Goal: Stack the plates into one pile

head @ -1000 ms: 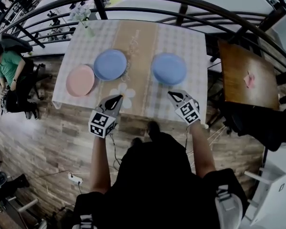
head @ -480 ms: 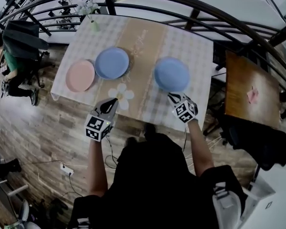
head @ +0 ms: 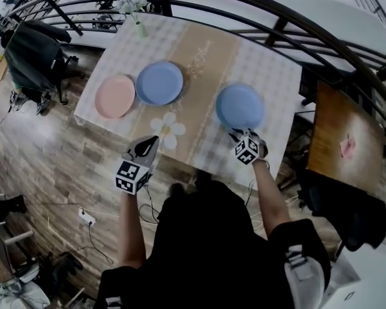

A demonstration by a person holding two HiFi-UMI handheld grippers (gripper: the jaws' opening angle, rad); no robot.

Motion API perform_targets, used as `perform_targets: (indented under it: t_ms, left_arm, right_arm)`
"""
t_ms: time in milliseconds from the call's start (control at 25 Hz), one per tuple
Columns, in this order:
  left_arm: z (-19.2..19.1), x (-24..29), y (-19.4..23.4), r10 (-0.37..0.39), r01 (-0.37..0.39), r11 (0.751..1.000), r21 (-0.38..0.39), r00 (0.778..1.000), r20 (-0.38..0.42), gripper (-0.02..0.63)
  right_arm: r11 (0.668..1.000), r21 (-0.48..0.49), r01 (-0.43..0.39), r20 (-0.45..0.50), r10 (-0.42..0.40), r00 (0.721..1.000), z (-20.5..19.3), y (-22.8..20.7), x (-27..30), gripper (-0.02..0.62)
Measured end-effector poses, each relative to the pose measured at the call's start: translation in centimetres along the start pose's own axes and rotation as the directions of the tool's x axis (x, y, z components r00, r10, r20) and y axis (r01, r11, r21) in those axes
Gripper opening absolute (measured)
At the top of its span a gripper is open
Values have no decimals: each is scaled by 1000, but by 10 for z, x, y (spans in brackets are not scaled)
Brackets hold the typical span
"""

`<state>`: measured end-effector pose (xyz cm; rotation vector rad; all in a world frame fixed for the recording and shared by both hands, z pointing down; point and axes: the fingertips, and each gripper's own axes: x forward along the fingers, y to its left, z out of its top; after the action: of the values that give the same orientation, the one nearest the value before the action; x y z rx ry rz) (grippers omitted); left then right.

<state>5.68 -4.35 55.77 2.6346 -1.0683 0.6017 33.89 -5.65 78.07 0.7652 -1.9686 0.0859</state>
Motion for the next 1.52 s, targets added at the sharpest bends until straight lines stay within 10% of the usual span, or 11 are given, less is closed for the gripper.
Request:
perform_targets:
  t_ms: [880, 1520]
  left_arm:
    - [-18, -4, -5, 109, -111, 993, -44, 993, -51, 0]
    - [-13, -8, -12, 128, -130, 991, -34, 991, -36, 0]
  right_arm:
    - [1000, -17, -6, -120, 4, 993, -35, -8, 64, 54]
    - [997, -35, 67, -27, -68, 997, -7, -19, 49, 17]
